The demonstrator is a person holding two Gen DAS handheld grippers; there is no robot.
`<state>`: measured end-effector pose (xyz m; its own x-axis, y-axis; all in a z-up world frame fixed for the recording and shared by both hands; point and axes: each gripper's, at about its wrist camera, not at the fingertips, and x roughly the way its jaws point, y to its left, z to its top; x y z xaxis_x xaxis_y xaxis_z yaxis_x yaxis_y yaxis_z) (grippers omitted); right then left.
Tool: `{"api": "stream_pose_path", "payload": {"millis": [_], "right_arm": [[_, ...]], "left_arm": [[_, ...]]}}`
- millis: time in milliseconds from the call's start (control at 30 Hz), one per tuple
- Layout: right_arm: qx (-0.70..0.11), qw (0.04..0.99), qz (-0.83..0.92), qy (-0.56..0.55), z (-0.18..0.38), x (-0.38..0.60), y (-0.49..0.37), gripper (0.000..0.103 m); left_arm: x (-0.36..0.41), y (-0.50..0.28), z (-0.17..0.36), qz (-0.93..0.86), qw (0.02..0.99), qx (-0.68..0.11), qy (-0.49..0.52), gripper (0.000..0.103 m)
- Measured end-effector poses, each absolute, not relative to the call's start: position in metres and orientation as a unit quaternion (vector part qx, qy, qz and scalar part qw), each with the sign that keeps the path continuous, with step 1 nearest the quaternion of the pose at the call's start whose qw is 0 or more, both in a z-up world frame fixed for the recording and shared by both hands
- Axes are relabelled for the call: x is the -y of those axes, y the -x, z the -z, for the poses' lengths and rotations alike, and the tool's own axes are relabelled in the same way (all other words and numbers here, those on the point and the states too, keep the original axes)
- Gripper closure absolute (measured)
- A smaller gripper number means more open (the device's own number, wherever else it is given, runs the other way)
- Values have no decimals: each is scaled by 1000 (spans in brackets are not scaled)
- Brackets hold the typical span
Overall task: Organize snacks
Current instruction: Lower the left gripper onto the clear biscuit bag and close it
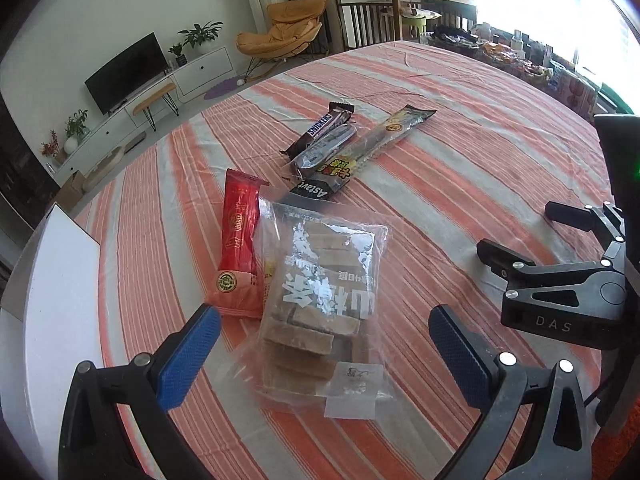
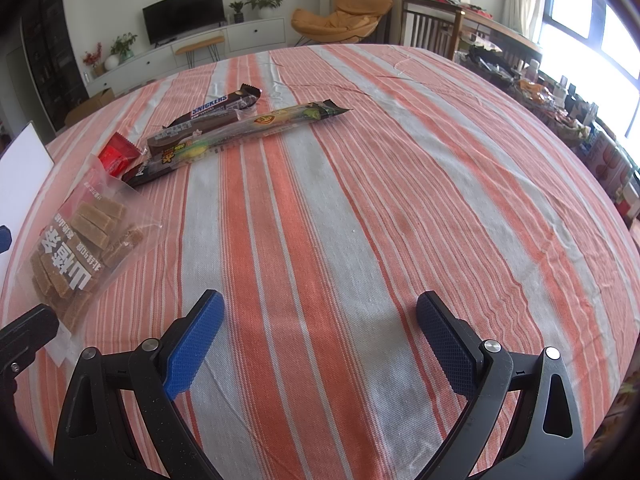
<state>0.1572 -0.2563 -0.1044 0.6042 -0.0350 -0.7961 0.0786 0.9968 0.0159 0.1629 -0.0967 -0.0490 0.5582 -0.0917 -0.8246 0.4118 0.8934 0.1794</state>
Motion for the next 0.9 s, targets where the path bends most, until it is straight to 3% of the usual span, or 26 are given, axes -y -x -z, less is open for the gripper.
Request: {"api": "stream_pose_path", "payload": {"millis": [67,100,200,233,300,467,500,567,600,633,733,900], "right_arm": [[-444,895,32,-25,104,256,-157,4],[-444,895,32,-25,104,256,-157,4],[-444,895,32,-25,104,256,-157,4],[-444,895,32,-25,104,256,-157,4],[-444,895,32,-25,104,256,-157,4],[-444,895,32,-25,104,256,-157,4],[-444,895,32,-25,104,256,-157,4],[-444,895,32,-25,104,256,-157,4],[-444,895,32,-25,104,256,-157,4],[-444,895,32,-25,104,256,-157,4],[-444,895,32,-25,104,256,-157,4],[-444,895,32,-25,104,256,-157,4]], "left_arm": [[106,-168,57,143,858,-451,-202,7],[109,-170,61,147,853,-455,-206,28],[101,-161,53,151,866,-437,-191,58],[92,-155,44,146,874,-428,-176,91],[66,-143,27,164,876,-442,-100,103],[8,-111,28,166,861,-480,19,102],[4,-106,30,165,858,-485,26,96],[6,-102,29,161,858,-488,22,58],[10,-101,27,161,861,-482,18,19],[15,-100,23,161,870,-466,16,4],[42,-106,14,174,883,-435,-2,4],[103,-140,45,155,866,-461,-114,5]]}}
